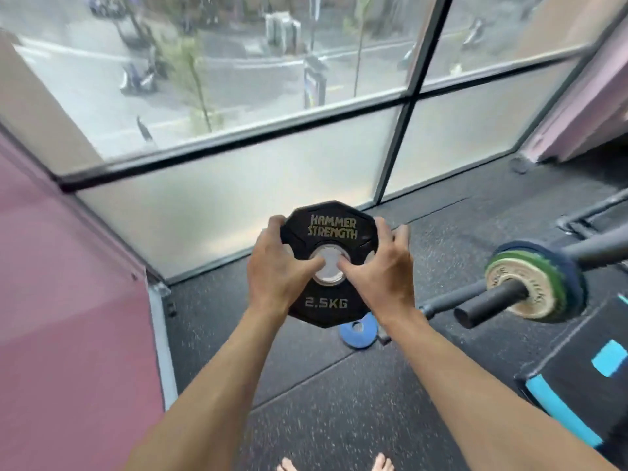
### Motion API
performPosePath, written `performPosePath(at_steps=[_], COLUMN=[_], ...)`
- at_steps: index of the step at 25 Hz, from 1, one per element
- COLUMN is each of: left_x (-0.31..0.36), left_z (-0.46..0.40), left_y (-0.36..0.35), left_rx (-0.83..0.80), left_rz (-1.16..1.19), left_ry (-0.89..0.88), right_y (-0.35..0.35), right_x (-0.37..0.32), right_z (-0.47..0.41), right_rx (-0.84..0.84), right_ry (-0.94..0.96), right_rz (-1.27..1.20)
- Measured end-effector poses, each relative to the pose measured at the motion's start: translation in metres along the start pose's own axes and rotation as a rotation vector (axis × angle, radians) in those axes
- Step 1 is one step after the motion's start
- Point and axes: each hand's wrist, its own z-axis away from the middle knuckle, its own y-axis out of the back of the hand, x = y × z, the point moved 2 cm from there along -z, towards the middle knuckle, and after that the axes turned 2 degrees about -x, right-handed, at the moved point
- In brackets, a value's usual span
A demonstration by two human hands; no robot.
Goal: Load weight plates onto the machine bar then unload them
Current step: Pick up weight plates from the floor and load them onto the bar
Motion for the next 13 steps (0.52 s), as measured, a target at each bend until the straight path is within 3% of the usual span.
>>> performPosePath(at_steps=[6,13], left_x=[0.164,0.330], left_z=[-0.016,0.036], left_y=[0.073,0.105], left_rx=[0.112,0.174], left_rz=[0.167,0.393], left_ry=[-0.419,-0.719], right_y=[0.155,0.326], right_x=[-0.071,-0.102], right_z=[-0.041,-0.009], right_rx=[0.395,0.722], right_ry=[0.126,0.194], right_rz=[-0.141,-0.181])
